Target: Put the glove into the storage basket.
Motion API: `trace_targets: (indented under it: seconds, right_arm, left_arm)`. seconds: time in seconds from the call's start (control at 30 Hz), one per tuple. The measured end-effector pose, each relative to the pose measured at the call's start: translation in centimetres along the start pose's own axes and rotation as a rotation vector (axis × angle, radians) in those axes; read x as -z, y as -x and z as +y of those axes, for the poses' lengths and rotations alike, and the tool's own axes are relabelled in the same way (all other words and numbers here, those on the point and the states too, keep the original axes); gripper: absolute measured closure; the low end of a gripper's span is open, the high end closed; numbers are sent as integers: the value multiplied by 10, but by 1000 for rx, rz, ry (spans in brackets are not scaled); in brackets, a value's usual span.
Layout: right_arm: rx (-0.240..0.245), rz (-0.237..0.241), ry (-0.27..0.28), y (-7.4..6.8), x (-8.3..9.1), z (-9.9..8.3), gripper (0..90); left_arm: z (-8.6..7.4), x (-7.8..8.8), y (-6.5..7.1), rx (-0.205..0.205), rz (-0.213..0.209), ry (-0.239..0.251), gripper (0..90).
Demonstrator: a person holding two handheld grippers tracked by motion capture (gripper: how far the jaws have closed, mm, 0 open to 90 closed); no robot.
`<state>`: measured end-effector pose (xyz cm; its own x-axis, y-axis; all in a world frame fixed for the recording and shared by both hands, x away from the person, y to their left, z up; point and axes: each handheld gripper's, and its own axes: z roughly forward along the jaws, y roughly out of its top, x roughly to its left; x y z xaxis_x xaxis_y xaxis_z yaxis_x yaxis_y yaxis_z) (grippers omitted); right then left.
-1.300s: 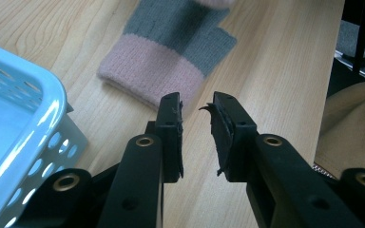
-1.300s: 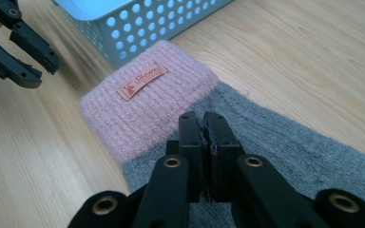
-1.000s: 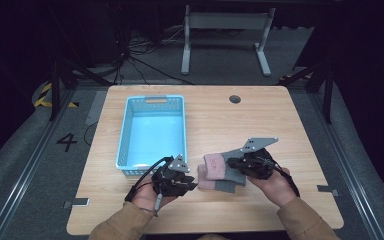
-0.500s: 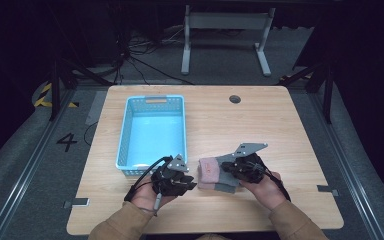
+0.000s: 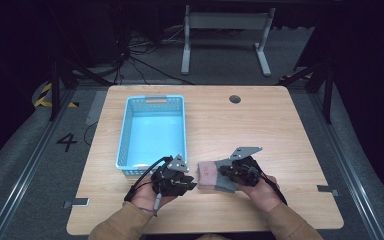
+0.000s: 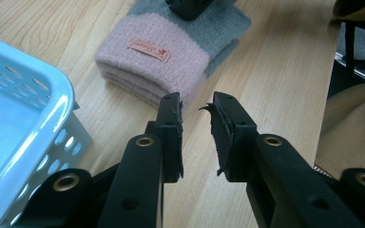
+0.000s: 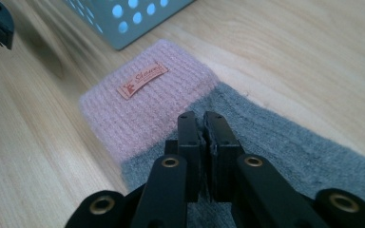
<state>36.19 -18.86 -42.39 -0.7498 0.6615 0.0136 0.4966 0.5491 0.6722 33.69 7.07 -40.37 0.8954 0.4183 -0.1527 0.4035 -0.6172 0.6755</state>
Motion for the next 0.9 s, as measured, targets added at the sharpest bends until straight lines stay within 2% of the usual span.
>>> trace_targets:
  seconds: [0.2, 0.33, 0.43, 0.6, 0.9]
  right_arm:
    - [-11, 10, -22, 1, -4, -5, 825]
    - [2, 18, -10, 3, -2, -5, 754]
    - [-7, 32, 13, 5, 3, -5, 694]
    - [-33, 54, 40, 14, 14, -3, 590]
    - [-54, 39, 83, 32, 43, -6, 543]
  left_arm:
    - [0, 0, 0, 2, -1, -2, 734]
    - [1, -1, 0, -2, -4, -4, 733]
    - [1, -1, -1, 2, -3, -1, 726]
    - [2, -1, 0, 1, 2, 2, 687]
    - [9, -1, 3, -14, -2, 6, 616]
